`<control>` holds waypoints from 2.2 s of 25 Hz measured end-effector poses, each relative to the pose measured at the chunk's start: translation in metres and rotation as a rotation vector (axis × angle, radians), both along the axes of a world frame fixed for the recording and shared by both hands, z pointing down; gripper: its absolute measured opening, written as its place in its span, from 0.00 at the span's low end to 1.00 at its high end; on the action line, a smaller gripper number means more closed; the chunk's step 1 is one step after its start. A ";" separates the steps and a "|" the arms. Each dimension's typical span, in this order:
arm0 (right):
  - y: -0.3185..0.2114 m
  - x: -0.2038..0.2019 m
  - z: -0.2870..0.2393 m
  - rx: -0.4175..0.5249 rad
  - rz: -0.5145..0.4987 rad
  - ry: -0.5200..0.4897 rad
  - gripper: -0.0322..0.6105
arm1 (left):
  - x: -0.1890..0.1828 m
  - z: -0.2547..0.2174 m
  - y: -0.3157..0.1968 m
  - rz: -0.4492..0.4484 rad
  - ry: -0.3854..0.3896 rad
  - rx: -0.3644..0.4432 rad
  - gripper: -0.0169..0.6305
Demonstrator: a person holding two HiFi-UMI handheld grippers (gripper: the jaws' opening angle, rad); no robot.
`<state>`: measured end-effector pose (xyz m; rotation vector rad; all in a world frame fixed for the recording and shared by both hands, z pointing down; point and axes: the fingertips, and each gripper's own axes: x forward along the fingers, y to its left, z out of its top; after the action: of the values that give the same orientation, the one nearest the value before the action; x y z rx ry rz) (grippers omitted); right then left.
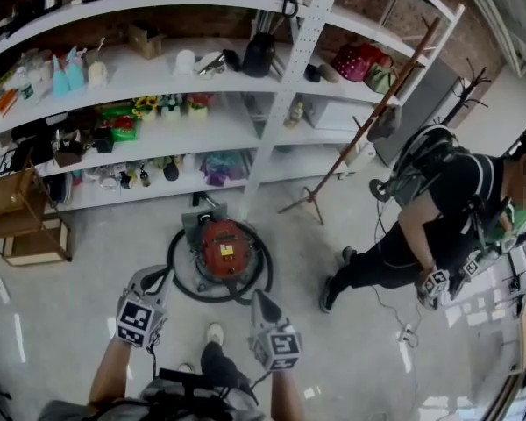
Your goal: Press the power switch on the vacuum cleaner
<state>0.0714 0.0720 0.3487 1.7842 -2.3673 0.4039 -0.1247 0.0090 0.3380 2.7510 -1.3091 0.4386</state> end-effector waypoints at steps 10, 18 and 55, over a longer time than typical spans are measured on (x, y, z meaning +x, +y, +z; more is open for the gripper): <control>-0.062 0.028 0.010 -0.028 -0.039 -0.013 0.05 | 0.027 0.012 -0.057 -0.042 -0.005 -0.038 0.04; -0.104 0.046 0.021 -0.055 -0.080 -0.026 0.05 | 0.041 0.021 -0.095 -0.084 -0.027 -0.055 0.04; -0.166 0.049 0.165 -0.210 -0.077 -0.028 0.05 | 0.045 0.168 -0.163 -0.041 -0.076 -0.183 0.04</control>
<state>0.1204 -0.0937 0.5138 1.5996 -2.3049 0.6444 -0.0801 -0.1536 0.5059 2.5765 -1.2697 0.6314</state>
